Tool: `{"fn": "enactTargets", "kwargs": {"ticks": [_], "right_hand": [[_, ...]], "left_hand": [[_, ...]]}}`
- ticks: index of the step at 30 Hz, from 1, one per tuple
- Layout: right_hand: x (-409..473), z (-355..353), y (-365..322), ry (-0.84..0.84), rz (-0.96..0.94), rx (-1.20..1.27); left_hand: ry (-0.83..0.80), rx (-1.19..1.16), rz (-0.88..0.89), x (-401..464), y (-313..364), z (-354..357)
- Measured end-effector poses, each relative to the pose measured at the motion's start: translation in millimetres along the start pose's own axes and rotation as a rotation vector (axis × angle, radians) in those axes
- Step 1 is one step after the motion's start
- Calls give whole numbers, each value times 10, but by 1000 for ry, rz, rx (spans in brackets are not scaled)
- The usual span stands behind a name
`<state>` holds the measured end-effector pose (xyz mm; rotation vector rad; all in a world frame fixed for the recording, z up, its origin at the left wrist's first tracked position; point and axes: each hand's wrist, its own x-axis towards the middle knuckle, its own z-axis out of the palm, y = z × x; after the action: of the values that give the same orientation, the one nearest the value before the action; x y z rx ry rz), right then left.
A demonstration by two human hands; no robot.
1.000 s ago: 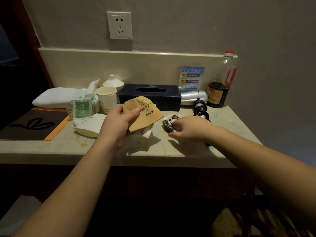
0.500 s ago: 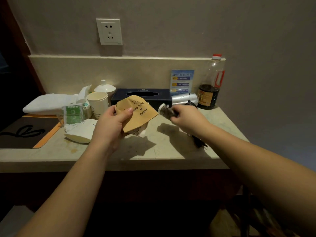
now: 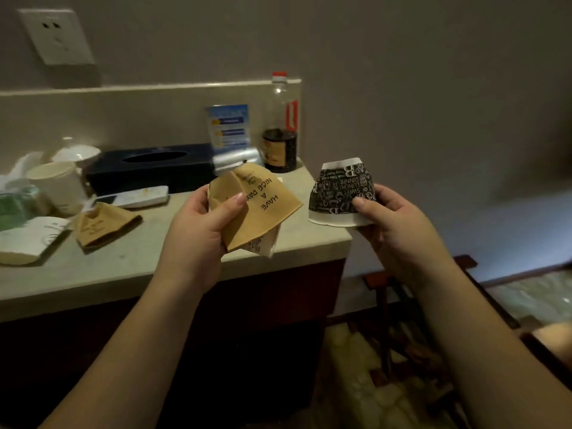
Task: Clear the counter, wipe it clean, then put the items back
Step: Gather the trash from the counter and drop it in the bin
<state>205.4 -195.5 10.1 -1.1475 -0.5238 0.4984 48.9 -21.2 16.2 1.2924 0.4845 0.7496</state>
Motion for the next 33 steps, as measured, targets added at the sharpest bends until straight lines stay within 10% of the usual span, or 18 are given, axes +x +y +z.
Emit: {"fn": "enactTargets", "kwargs": {"ticks": [14,33], "right_hand": [[-1408,-2448,911,431,289,-128],[-2735,-4105,3547,612,1080,-519]], "left_hand": [[-218,190,-448,-705,-1907,1669],[-362,840,-1038,-1536,-5479,1861]]}}
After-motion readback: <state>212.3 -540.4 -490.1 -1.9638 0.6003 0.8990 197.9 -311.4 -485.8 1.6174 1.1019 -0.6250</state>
